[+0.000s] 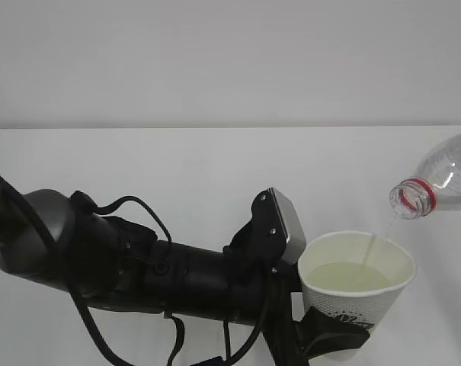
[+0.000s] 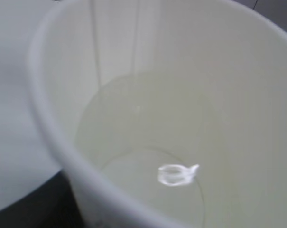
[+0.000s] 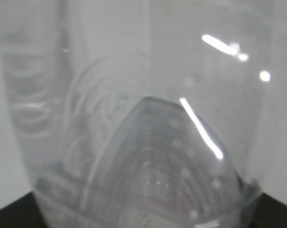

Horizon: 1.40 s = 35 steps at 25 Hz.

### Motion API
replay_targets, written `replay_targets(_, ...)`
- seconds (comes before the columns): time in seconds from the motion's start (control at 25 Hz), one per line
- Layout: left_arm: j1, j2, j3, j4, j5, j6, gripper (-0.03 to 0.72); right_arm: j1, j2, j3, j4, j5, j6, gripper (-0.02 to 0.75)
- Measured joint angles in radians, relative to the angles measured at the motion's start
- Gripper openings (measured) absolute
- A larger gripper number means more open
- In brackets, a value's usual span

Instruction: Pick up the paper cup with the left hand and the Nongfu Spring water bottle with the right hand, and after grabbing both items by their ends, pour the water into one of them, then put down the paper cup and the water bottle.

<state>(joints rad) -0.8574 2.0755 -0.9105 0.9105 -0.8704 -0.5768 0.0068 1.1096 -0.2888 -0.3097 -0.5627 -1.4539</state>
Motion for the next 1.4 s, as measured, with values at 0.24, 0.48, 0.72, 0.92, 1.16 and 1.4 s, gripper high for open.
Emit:
replay_targets(0.24, 0.000, 0.000, 0.000, -0.025, 0.000, 0.000, 0.498, 0.000, -0.002, 0.000, 0.002, 0.000, 0.024, 0.467)
replay_targets(0.48, 0.000, 0.000, 0.000, -0.033, 0.000, 0.000, 0.498, 0.000, -0.002, 0.000, 0.002, 0.000, 0.081, 0.467)
replay_targets(0.72, 0.000, 0.000, 0.000, -0.037, -0.009, 0.000, 0.498, 0.000, -0.002, 0.000, 0.002, 0.000, 0.191, 0.467)
replay_targets(0.92, 0.000, 0.000, 0.000, -0.041, -0.017, 0.025, 0.498, 0.000, -0.002, 0.000, 0.004, 0.000, 0.314, 0.467)
replay_targets(1.16, 0.000, 0.000, 0.000, -0.090, -0.046, 0.027, 0.498, 0.000, -0.002, 0.000, 0.004, -0.009, 0.423, 0.467)
replay_targets(1.4, 0.000, 0.000, 0.000, -0.168, -0.075, 0.029, 0.498, 0.000, -0.002, 0.000, 0.004, -0.026, 0.485, 0.466)
